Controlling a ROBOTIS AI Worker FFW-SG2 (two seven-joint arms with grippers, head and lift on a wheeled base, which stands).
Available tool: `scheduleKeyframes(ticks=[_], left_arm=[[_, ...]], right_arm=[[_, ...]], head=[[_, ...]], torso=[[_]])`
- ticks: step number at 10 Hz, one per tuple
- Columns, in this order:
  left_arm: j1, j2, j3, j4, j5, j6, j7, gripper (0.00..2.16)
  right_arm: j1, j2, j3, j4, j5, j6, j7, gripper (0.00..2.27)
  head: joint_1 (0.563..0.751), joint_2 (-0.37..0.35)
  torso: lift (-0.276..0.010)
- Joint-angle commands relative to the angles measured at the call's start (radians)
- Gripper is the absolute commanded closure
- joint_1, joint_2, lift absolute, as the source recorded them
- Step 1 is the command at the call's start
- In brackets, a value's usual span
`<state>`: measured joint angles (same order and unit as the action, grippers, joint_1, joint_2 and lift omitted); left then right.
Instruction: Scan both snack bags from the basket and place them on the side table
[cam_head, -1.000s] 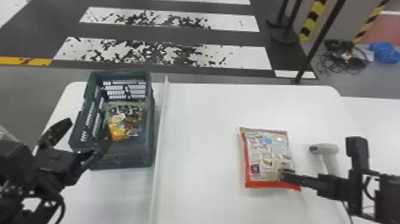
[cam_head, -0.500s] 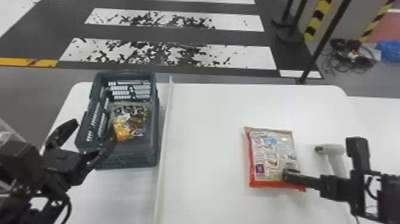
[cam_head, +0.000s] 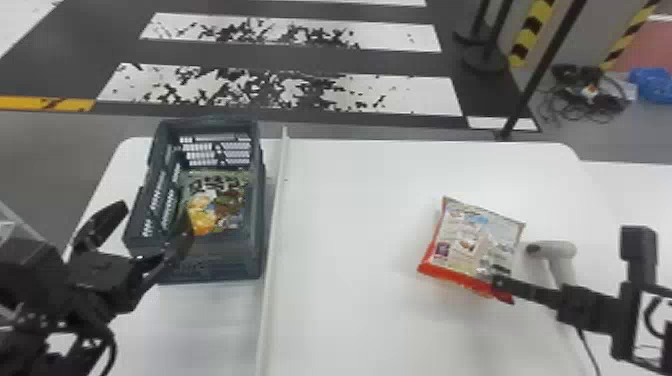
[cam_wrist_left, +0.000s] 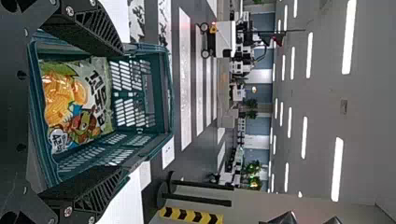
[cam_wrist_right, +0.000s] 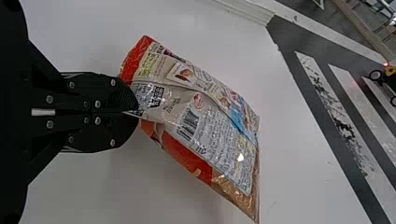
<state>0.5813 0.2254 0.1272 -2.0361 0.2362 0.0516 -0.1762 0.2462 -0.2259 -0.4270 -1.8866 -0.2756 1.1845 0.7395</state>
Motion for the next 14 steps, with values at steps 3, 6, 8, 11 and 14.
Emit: scheduleKeyframes(ticks=[3, 6, 8, 11, 14], left_arm=[[0.002, -0.003, 0.000, -0.003, 0.000, 0.000, -0.003, 0.14], [0.003, -0.005, 0.000, -0.004, -0.002, 0.000, -0.003, 0.14], [0.003, -0.005, 0.002, -0.004, -0.003, 0.000, -0.003, 0.14], [0.005, -0.008, 0.006, -0.007, -0.005, 0.000, -0.003, 0.14], [0.005, -0.008, 0.008, -0.004, -0.003, 0.000, -0.003, 0.14]], right_arm=[[-0.039, 0.000, -0.208, -0.077, -0.149, 0.113, -0.003, 2.25], [-0.170, -0.053, -0.343, 0.034, -0.165, 0.119, -0.068, 2.25], [-0.220, -0.102, -0.366, 0.149, -0.140, 0.039, -0.124, 2.25], [-0.271, -0.132, -0.412, 0.319, -0.128, -0.124, -0.267, 2.25], [-0.272, -0.155, -0.429, 0.440, -0.122, -0.182, -0.447, 2.25]], head=[[0.695, -0.083], [0.695, -0.166], [0.695, -0.250], [0.695, -0.342], [0.695, -0.350]], torso=[[-0.075], [-0.075], [-0.075], [-0.075], [-0.075]])
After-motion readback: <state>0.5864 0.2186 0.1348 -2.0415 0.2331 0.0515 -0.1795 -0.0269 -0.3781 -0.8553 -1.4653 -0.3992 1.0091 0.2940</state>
